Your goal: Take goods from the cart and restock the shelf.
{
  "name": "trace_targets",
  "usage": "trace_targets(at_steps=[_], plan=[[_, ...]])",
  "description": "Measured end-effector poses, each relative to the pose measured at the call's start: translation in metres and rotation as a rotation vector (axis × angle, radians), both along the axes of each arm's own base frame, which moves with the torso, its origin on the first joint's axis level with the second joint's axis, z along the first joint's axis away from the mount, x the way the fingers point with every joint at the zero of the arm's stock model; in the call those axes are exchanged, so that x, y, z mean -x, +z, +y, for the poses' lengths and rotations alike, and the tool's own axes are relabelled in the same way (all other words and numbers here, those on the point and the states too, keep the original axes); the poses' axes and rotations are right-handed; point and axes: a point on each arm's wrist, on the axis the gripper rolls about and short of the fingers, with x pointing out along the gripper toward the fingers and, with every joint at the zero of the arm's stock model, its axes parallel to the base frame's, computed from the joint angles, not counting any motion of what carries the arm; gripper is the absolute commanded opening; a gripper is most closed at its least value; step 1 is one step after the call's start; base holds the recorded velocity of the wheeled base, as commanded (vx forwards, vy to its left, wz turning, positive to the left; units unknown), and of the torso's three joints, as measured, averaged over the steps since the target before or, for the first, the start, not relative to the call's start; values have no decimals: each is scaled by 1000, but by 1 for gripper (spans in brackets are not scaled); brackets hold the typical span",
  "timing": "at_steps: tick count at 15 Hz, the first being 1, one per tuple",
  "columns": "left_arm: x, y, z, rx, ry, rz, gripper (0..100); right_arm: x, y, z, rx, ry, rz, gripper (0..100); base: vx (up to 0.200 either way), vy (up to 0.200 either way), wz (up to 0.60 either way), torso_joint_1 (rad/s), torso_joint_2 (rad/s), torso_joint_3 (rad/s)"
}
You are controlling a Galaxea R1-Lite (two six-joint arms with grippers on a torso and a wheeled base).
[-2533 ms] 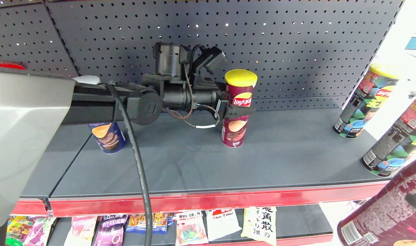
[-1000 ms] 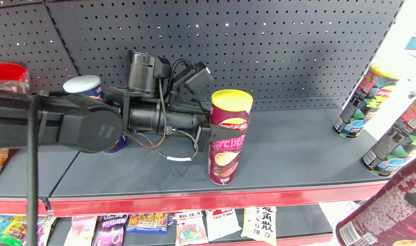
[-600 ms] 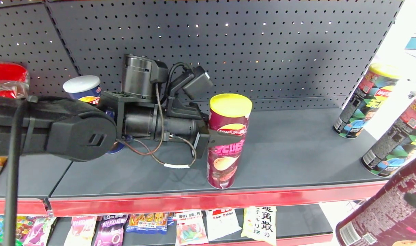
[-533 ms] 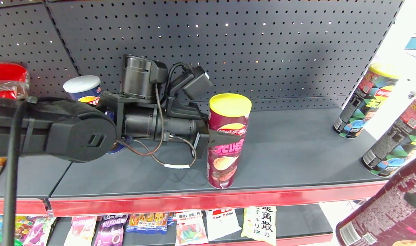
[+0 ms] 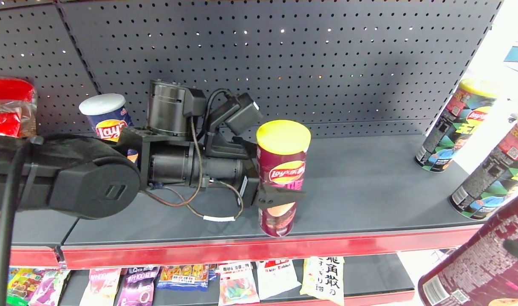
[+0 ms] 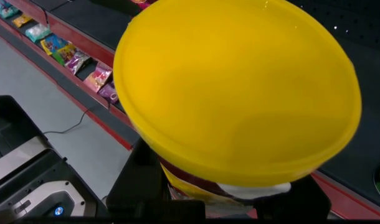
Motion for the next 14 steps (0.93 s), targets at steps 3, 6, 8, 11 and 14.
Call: trace_targets(at_steps=[3, 6, 8, 11, 14], plan=[[8, 0, 6, 1, 8, 29, 100, -1, 3, 0, -2, 1, -4, 0, 0, 0, 0, 0, 0, 0], [19, -2, 22, -9, 29, 45, 100, -10, 14, 4, -4, 5, -9, 0, 0, 0, 0, 0, 0, 0], [29, -4, 40, -19, 64, 57, 100, -26, 24, 10, 1, 7, 0, 0, 0, 0, 0, 0, 0, 0], [44, -6, 60, -31, 118, 60, 100, -60, 37, 23, -8, 8, -26, 0, 0, 0, 0, 0, 0, 0], [67, -11, 79, -56, 184, 61, 100, -100, 44, 40, -3, 18, -15, 0, 0, 0, 0, 0, 0, 0]])
